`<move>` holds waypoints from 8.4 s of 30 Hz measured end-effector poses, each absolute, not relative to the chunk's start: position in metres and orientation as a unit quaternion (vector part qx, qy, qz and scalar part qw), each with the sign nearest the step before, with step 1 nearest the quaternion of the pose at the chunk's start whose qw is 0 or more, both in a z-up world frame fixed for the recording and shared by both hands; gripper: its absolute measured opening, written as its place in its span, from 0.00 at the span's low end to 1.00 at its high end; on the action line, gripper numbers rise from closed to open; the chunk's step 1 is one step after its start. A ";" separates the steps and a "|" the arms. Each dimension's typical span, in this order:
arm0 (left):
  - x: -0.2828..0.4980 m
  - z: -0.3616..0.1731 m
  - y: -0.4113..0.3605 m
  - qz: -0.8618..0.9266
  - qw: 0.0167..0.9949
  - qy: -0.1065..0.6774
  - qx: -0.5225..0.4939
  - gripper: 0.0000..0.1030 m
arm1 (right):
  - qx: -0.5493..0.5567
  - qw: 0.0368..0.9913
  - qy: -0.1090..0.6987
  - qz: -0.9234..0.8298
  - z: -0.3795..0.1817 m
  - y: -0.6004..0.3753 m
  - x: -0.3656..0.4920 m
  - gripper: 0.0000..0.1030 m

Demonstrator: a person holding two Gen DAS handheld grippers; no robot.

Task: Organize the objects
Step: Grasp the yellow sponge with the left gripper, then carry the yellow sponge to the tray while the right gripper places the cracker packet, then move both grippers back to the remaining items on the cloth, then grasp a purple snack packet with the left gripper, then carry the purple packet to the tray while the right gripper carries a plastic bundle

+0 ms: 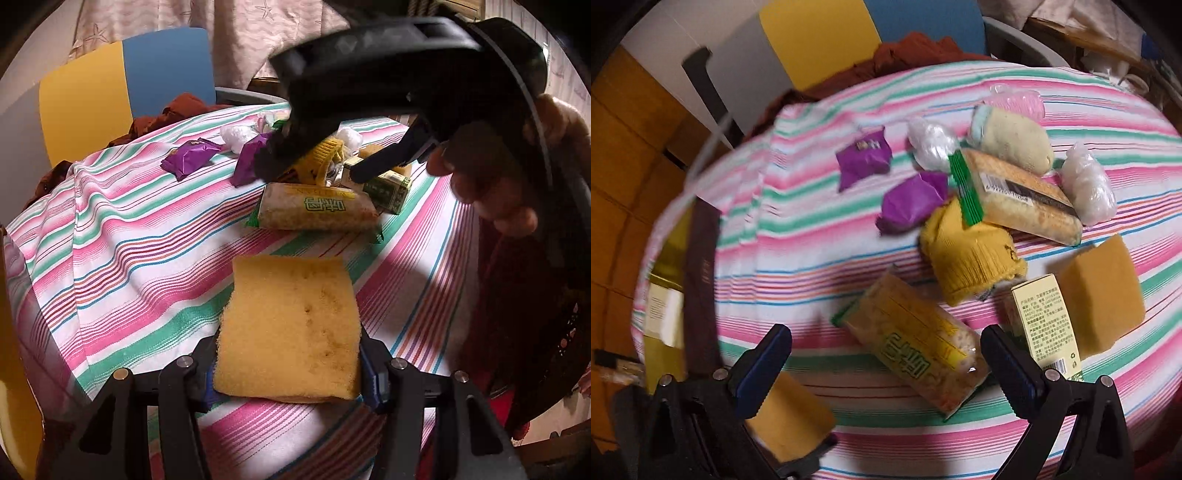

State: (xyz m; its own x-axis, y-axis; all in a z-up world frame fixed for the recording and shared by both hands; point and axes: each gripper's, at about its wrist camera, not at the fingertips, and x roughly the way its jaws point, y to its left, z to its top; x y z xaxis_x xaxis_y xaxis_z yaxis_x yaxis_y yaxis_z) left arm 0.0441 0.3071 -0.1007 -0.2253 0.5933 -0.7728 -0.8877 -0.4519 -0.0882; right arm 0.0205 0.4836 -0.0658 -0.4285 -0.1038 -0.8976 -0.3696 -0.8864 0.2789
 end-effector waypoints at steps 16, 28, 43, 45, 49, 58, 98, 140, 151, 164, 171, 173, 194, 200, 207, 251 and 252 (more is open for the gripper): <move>0.044 -0.102 0.305 0.761 0.493 0.180 -0.381 0.56 | -0.587 0.120 0.145 0.788 -0.090 0.480 0.008 0.62; 0.059 -0.060 0.286 0.771 0.502 0.165 -0.354 0.54 | -0.551 0.060 0.193 0.810 -0.076 0.483 0.017 0.50; 0.003 -0.004 0.131 0.876 0.320 0.028 -0.361 0.55 | -0.475 -0.006 0.194 0.858 -0.023 0.434 0.019 0.50; -0.005 -0.006 0.105 0.890 0.276 0.015 -0.362 0.55 | -0.462 -0.031 0.187 0.867 -0.010 0.411 0.013 0.50; -0.015 -0.012 0.062 0.906 0.204 -0.009 -0.372 0.55 | -0.442 -0.085 0.182 0.874 0.005 0.361 -0.005 0.50; -0.024 -0.028 0.011 0.912 0.106 -0.044 -0.393 0.75 | -0.459 -0.217 0.176 0.843 0.000 0.235 -0.045 0.59; -0.004 -0.004 0.091 0.911 0.181 0.062 -0.365 0.78 | -0.397 0.136 0.049 0.907 0.015 0.406 0.008 1.00; -0.042 -0.026 0.326 0.793 0.395 0.098 -0.453 0.64 | -0.322 0.263 0.397 0.818 -0.027 0.585 0.083 1.00; -0.080 -0.054 0.391 0.748 0.441 0.067 -0.491 0.64 | -0.315 0.237 0.408 0.823 -0.028 0.586 0.079 1.00; -0.112 -0.088 0.443 0.710 0.473 0.064 -0.518 0.58 | -0.328 0.213 0.415 0.821 -0.034 0.587 0.071 1.00; -0.113 -0.099 0.448 0.706 0.479 0.089 -0.514 0.40 | -0.335 0.212 0.411 0.821 -0.036 0.587 0.068 1.00; -0.109 -0.097 0.444 0.713 0.473 0.107 -0.506 0.40 | -0.337 0.213 0.411 0.820 -0.037 0.587 0.067 1.00; -0.069 -0.099 0.382 0.782 0.423 0.175 -0.423 0.39 | -0.408 0.164 0.285 0.852 -0.028 0.547 0.029 0.89; -0.073 -0.100 0.384 0.779 0.431 0.156 -0.428 0.39 | -0.439 0.148 0.191 0.866 -0.022 0.541 -0.020 0.62; -0.077 -0.102 0.385 0.777 0.439 0.136 -0.431 0.39 | -0.481 0.114 0.152 0.856 -0.048 0.549 -0.083 0.59; -0.100 -0.007 0.147 0.879 0.253 -0.034 -0.404 0.36 | -0.418 -0.088 0.150 0.891 0.029 0.343 -0.095 0.32; -0.105 -0.008 0.137 0.883 0.236 -0.038 -0.404 0.36 | -0.421 -0.095 0.155 0.889 0.027 0.334 -0.100 0.33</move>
